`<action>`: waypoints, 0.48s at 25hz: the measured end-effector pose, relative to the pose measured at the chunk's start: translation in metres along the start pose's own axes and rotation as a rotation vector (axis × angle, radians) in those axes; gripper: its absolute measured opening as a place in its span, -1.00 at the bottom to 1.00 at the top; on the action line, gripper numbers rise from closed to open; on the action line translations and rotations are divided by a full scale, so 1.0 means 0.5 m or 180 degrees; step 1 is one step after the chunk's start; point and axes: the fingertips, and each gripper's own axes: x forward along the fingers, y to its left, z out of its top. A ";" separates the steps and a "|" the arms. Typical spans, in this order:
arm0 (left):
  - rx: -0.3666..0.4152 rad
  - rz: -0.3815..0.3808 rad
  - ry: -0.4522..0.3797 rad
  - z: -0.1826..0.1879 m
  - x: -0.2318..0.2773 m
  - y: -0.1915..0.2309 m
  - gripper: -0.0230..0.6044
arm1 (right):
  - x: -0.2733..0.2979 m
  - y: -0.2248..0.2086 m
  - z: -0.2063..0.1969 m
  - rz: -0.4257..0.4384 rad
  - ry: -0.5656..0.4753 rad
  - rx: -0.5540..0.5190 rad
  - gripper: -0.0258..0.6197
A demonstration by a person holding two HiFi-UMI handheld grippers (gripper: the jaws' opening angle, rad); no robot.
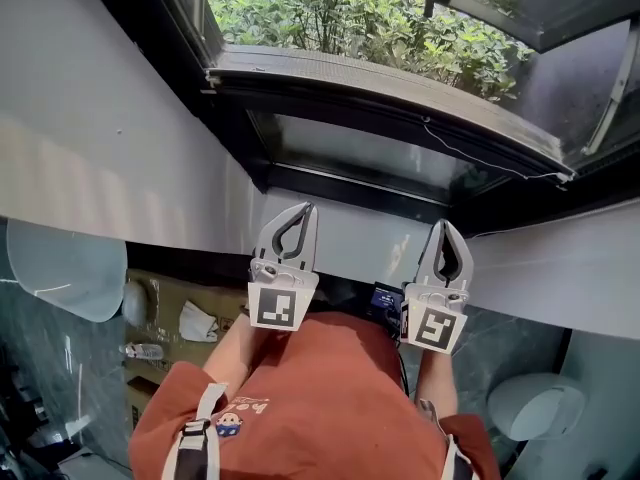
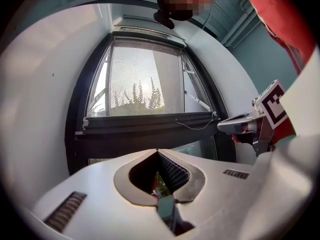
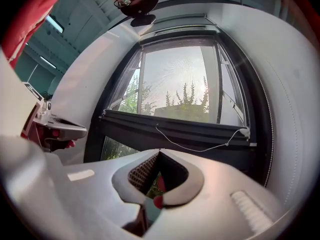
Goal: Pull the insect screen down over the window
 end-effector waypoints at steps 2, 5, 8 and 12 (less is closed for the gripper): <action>0.0025 -0.0003 -0.0015 0.001 0.001 0.000 -0.91 | 0.001 -0.001 0.003 -0.0011 -0.0015 -0.0002 -0.89; 0.0035 0.0006 -0.0012 0.000 0.002 0.001 -0.91 | 0.001 -0.004 0.003 -0.0026 -0.0017 -0.0013 -0.89; 0.0022 0.0018 -0.0008 -0.001 0.002 0.001 -0.91 | -0.001 -0.005 -0.001 -0.0014 0.0009 -0.0006 -0.89; 0.0019 0.0022 0.0008 -0.002 0.001 0.002 -0.91 | -0.001 -0.003 -0.002 0.0018 0.0024 0.0009 -0.89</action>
